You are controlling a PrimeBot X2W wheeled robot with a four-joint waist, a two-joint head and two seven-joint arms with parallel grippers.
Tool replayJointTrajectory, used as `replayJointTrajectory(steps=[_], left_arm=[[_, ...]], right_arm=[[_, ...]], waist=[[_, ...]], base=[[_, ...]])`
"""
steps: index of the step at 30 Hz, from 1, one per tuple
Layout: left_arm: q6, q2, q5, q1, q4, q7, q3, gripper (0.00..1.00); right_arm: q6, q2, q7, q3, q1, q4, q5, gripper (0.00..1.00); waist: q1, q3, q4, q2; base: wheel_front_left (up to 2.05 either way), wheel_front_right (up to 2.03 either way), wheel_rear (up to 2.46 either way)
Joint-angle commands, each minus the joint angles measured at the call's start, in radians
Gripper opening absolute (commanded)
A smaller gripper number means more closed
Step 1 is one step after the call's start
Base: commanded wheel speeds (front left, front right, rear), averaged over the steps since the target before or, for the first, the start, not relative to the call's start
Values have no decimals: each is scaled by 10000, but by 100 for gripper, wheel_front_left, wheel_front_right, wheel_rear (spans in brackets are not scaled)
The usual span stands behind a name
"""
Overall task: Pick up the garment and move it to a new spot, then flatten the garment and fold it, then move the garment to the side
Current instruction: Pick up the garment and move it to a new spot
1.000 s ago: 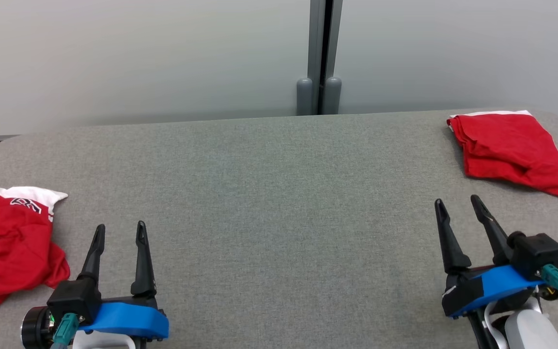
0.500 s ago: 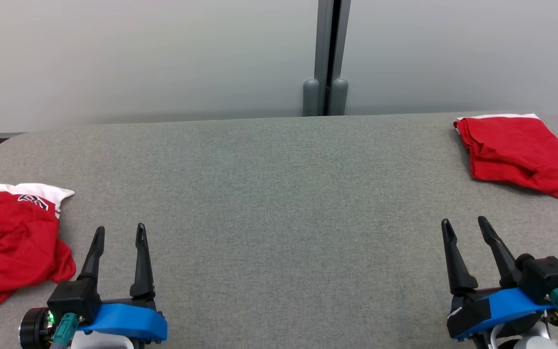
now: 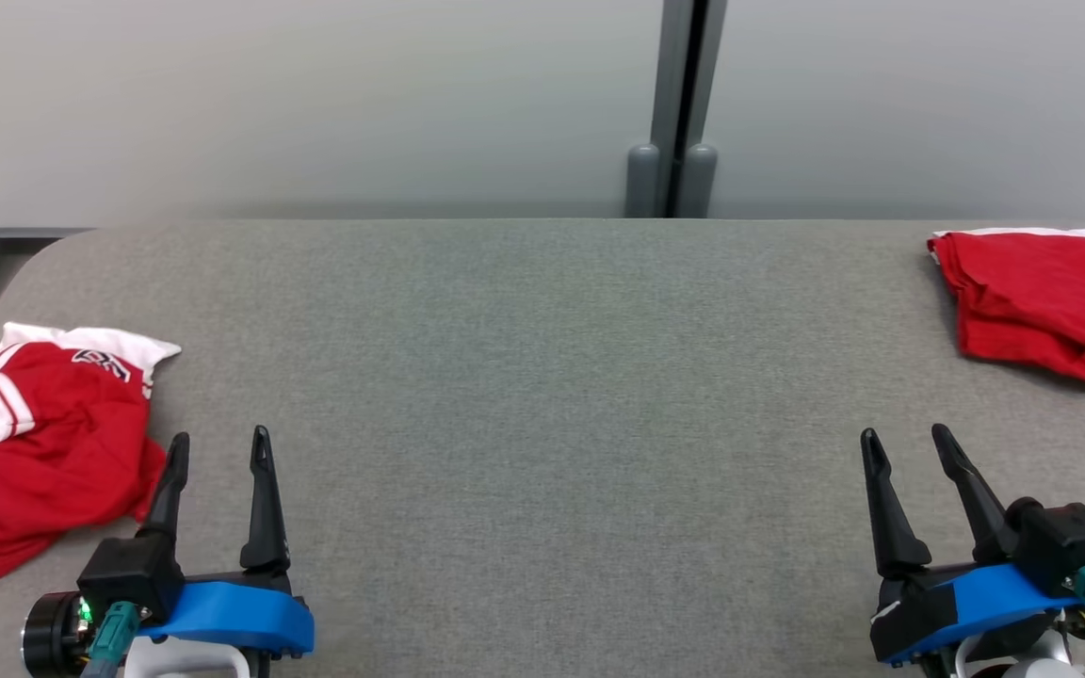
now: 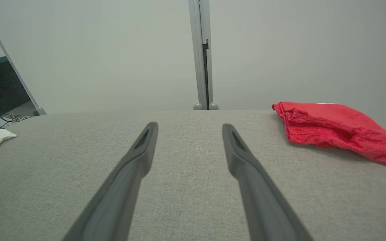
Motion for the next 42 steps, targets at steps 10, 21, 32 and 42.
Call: replayJointTrajectory(steps=[10,21,32,42], left_arm=[[217,136,-76,-273,-221,61,70,100],[409,198,-278,-112,-186,-79,294,100],[525,339,-441,110,-294,-117,444,100],[537,572,-666,-572,-305,-71,695,100]], right_arm=[[5,15,-10,109,-253,40,-127,100],[5,13,127,197,-462,94,-267,100],[4,8,166,368,-592,194,-262,100],[4,-77,294,374,-803,-54,-491,100]], waist=[[0,325,1229,0],[0,470,2954,0],[0,589,4046,0],[0,1032,3495,0]], base=[[0,0,0],[0,0,0],[0,0,0],[0,0,0]])
